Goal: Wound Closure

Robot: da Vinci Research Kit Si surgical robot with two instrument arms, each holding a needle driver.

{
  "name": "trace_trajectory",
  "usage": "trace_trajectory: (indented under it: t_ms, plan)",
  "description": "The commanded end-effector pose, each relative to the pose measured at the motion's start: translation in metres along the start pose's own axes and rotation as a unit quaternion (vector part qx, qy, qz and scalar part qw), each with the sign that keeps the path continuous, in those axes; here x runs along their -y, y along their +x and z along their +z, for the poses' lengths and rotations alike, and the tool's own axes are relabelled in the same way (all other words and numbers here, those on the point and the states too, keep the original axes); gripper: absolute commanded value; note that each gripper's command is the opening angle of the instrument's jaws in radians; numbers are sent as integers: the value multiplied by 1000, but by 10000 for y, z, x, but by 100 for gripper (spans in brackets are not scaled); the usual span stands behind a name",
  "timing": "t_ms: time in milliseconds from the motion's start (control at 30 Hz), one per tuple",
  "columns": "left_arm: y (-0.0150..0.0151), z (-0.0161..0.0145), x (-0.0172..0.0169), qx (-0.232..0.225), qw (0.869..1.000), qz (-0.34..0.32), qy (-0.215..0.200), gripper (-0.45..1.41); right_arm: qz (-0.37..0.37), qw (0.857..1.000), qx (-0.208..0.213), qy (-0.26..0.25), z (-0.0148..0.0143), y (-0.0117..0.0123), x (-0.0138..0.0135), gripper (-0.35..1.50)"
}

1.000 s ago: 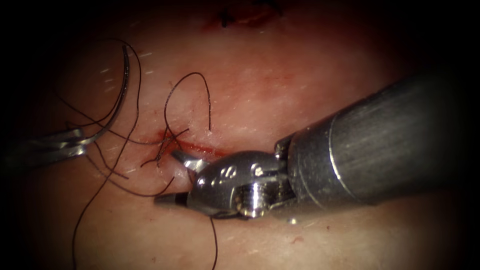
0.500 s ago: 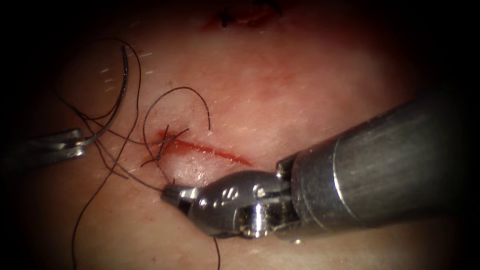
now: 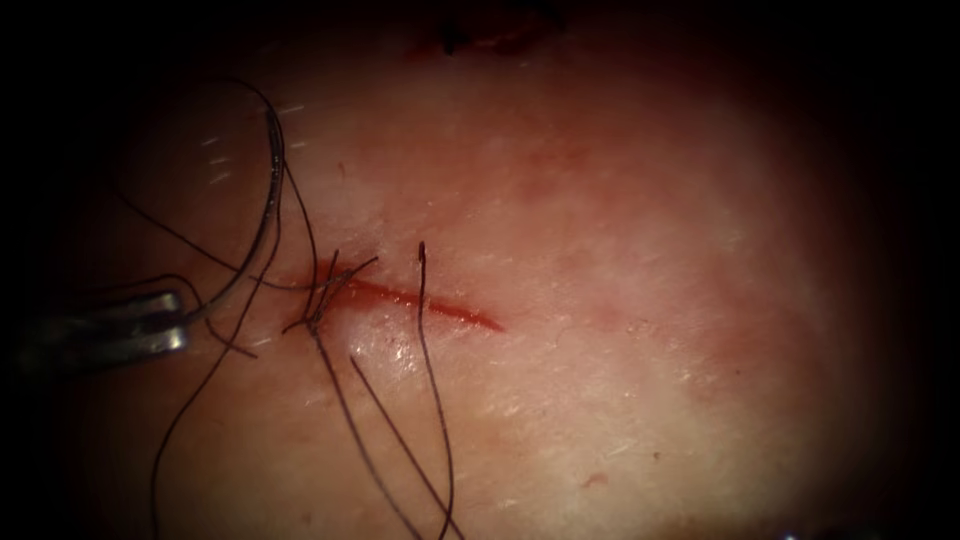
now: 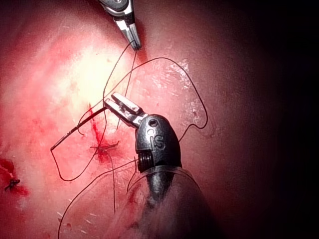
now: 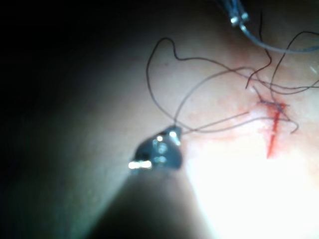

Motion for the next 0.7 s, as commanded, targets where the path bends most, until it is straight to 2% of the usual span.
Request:
trace_trajectory:
  t_ms: [33, 67, 100, 133, 200, 267, 300, 333, 400, 467, 533, 633, 667, 700]
  plan:
    - [0, 9, -17, -2, 1000, -4, -2, -45, 4, 1000, 1, 6, -3, 5, 29, -35]
    - [0, 9, -17, -2, 1000, -4, -2, -45, 4, 1000, 1, 6, -3, 5, 29, -35]
    - [2, 11, -19, -3, 1000, -5, -3, -45, 4, 1000, 1, 8, -14, 12, 44, -35]
    - [2, 12, -20, -4, 1000, -7, -4, -45, 5, 1000, 1, 10, -20, 17, 48, -35]
    - [3, 12, -20, -4, 1000, -7, -4, -45, 7, 1000, 1, 11, -22, 20, 49, -35]
    - [2, 11, -20, -4, 1000, -7, -5, -45, 15, 1000, -7, -9, -31, 30, 40, 66]
    - [2, 10, -20, -4, 1000, -7, -6, -45, 20, 999, -12, -30, -36, 32, 33, 106]
    - [2, 10, -20, -5, 1000, -7, -6, -45, 25, 999, -15, -43, -40, 33, 27, 119]
    - [1, 8, -19, -5, 1000, -7, -7, -45, 16, 996, -1, -89, -57, 35, 3, 128]
    - [1, 7, -19, -5, 1000, -7, -7, -45, 7, 995, 11, -99, -62, 35, -4, 131]
    - [-2, 6, -18, -6, 1000, -6, -9, -45, -34, 990, 54, -128, -77, 46, -43, 131]
    - [-3, 6, -18, -6, 1000, -6, -9, -45, -37, 988, 55, -136, -72, 52, -66, 130]
    - [-3, 6, -18, -6, 1000, -6, -9, -45, -35, 988, 48, -143, -68, 54, -72, 130]
    - [-3, 6, -18, -6, 1000, -6, -9, -45, -29, 988, 23, -148, -54, 57, -84, 128]
